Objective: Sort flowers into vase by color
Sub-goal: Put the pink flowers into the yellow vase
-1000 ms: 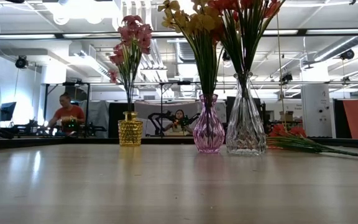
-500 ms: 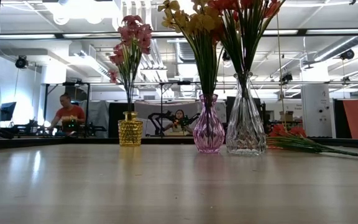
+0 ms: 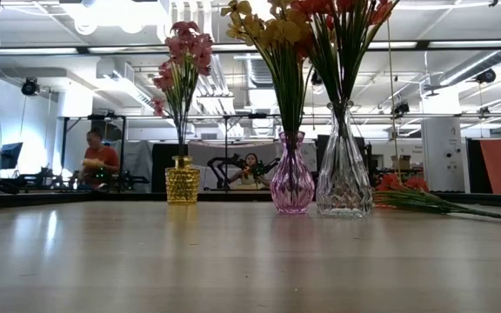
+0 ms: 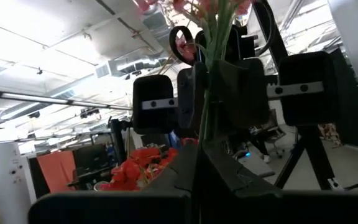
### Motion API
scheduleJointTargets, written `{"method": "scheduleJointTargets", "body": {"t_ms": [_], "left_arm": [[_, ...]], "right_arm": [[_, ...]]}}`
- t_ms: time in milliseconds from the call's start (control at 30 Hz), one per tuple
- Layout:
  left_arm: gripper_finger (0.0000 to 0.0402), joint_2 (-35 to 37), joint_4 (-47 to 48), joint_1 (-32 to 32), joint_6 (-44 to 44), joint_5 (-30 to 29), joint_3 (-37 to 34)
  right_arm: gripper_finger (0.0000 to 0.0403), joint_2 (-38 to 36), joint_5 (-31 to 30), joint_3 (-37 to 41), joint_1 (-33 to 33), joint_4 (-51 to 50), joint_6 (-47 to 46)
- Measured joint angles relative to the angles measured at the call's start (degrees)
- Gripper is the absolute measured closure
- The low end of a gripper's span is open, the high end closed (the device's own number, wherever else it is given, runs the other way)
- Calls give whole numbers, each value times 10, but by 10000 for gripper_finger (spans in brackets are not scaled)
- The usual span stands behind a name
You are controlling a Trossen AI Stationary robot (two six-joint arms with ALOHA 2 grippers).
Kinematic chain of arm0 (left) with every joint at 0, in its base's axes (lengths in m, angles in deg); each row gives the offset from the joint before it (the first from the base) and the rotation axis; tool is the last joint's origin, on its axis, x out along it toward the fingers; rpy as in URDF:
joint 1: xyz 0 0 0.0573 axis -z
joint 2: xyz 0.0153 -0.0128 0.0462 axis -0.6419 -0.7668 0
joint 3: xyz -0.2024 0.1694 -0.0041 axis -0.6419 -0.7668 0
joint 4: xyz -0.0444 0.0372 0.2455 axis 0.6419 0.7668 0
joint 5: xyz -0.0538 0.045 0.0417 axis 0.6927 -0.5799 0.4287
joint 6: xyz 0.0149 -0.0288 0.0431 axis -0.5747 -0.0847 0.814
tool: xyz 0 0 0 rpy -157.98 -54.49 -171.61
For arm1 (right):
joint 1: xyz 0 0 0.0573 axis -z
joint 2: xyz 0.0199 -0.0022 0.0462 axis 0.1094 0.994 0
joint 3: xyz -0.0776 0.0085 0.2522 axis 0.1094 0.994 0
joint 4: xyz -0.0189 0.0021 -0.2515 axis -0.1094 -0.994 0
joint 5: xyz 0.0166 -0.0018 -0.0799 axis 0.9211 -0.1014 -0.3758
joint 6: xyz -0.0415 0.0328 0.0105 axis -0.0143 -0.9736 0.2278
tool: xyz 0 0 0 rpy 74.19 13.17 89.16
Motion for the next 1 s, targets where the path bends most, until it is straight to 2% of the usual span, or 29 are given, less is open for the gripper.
{"method": "scheduleJointTargets", "body": {"t_ms": [100, 233, 400, 533, 667, 767, 833, 900, 933, 1000], "left_arm": [[401, 0, 8, 0, -13, -6, 0], [385, 3, 24, 1, -61, -51, 0], [312, 7, 48, 5, -76, -62, 0], [242, 15, 87, 12, -76, -85, 0], [197, 18, 106, 12, -63, -167, 0], [181, 17, 107, 13, -58, -242, 0], [179, 17, 108, 16, -94, -279, 0], [178, 17, 119, 21, -132, -267, 0], [178, 19, 130, 23, -150, -234, 0], [178, 30, 168, 27, -201, -117, 0]], "right_arm": [[388, 0, -2, 0, 0, -6, 2], [389, -2, -8, 0, 0, -19, -1], [390, -10, -14, 0, -2, -37, -5], [390, -35, -26, -1, -3, -100, -42], [390, -67, -28, -2, -9, -193, -96], [390, -86, -29, -16, -12, -283, -149], [390, -90, -29, -31, -14, -349, -183], [390, -89, -23, -44, -18, -396, -204], [390, -86, -23, -50, -19, -411, -210], [390, -81, -20, -61, -23, -424, -215]]}}
